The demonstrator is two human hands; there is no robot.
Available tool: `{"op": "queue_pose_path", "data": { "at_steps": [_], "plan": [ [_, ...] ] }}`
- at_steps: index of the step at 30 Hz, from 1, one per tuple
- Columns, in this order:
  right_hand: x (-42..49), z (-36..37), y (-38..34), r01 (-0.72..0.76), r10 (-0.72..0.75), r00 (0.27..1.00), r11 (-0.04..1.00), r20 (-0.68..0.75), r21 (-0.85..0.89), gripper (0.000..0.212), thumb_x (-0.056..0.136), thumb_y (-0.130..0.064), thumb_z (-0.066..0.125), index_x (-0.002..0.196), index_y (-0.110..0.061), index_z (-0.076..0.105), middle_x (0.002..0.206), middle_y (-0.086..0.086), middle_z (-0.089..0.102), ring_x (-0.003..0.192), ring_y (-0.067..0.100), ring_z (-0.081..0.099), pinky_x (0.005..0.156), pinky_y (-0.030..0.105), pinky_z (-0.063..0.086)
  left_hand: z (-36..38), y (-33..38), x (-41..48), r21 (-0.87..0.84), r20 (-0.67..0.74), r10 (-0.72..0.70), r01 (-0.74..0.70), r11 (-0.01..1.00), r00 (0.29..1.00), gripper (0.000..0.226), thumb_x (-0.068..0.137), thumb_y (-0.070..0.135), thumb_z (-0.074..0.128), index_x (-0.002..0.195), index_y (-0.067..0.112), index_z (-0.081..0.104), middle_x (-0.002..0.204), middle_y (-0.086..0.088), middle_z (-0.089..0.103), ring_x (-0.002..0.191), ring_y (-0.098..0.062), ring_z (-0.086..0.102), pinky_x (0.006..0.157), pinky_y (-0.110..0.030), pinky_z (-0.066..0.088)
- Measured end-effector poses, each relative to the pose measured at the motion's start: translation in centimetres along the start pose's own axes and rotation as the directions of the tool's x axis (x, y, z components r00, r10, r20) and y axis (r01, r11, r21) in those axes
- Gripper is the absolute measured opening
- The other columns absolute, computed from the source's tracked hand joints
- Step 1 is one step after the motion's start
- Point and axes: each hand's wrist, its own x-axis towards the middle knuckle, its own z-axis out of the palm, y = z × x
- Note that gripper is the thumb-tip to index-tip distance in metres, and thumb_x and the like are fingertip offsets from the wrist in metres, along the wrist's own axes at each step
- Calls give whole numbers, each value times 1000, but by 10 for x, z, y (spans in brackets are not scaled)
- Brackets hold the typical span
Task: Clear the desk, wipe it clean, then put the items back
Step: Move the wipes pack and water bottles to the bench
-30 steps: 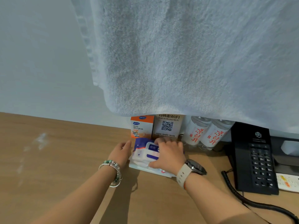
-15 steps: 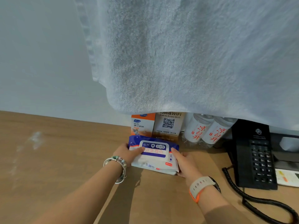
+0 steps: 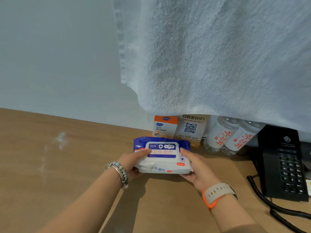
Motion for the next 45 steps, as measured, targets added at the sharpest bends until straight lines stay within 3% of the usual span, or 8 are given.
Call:
{"op": "queue_pose_path", "data": {
  "at_steps": [3, 7, 11, 20, 31, 37, 41, 45],
  "plan": [
    [-11, 20, 5, 23, -20, 997, 999, 71, -36, 26, 81, -23, 71, 101, -13, 57, 89, 9, 73, 80, 24, 69, 62, 35, 52, -19, 0, -21, -31, 5, 55, -55, 998, 998, 76, 48, 21, 82, 117, 2, 58, 105, -18, 69, 101, -35, 65, 92, -49, 50],
    [-28, 44, 9, 64, -45, 979, 994, 199, -89, 31, 79, -23, 73, 103, -16, 55, 88, 7, 72, 77, 23, 70, 61, 34, 54, -40, -8, -56, -105, -74, 128, -135, 985, 989, 60, 62, 14, 78, 118, 0, 58, 106, -19, 69, 100, -35, 65, 87, -46, 53],
    [-47, 63, 20, 97, -39, 942, 983, 334, -157, 30, 80, -23, 71, 105, -20, 55, 88, 5, 72, 74, 20, 71, 57, 31, 53, -57, -30, -97, -214, -217, 159, -206, 955, 963, 32, 80, 7, 69, 110, 1, 60, 92, -15, 72, 69, -24, 70, 56, -34, 58],
    [-109, 137, 74, 107, 119, 807, 934, 578, -341, 33, 81, -20, 72, 108, -8, 57, 84, 8, 74, 70, 22, 70, 56, 30, 49, -137, -93, -194, -346, -507, 145, -354, 869, 850, 27, 80, 10, 70, 105, 4, 62, 87, -12, 73, 63, -21, 70, 51, -30, 57],
    [-200, 283, 147, 191, 294, 619, 843, 728, -503, 29, 83, -22, 70, 104, -15, 52, 87, 7, 72, 65, 17, 70, 52, 29, 53, -280, -137, -298, -381, -726, 117, -538, 752, 677, 34, 78, 14, 72, 107, 3, 59, 90, -15, 73, 81, -27, 68, 70, -40, 55],
    [-272, 391, 210, 266, 305, 548, 819, 778, -509, 43, 85, -22, 68, 118, -23, 41, 93, 5, 70, 65, 17, 71, 53, 31, 54, -395, -160, -364, -390, -800, 70, -605, 694, 596, 56, 66, 20, 78, 116, 6, 55, 93, -14, 73, 86, -29, 70, 77, -44, 55],
    [-315, 452, 251, 309, 302, 502, 813, 810, -494, 29, 87, -23, 65, 105, -28, 43, 95, 6, 69, 73, 20, 71, 60, 35, 57, -458, -171, -403, -387, -834, 37, -632, 671, 551, 42, 76, 18, 74, 111, 6, 56, 91, -13, 73, 87, -28, 69, 85, -45, 53],
    [-340, 502, 290, 322, 318, 489, 800, 812, -507, 32, 88, -24, 65, 111, -25, 42, 93, 2, 67, 75, 17, 70, 63, 33, 57, -512, -178, -427, -401, -845, 7, -644, 652, 534, 29, 79, 16, 72, 104, 6, 59, 87, -12, 74, 86, -27, 68, 86, -43, 52]
  ]
}}
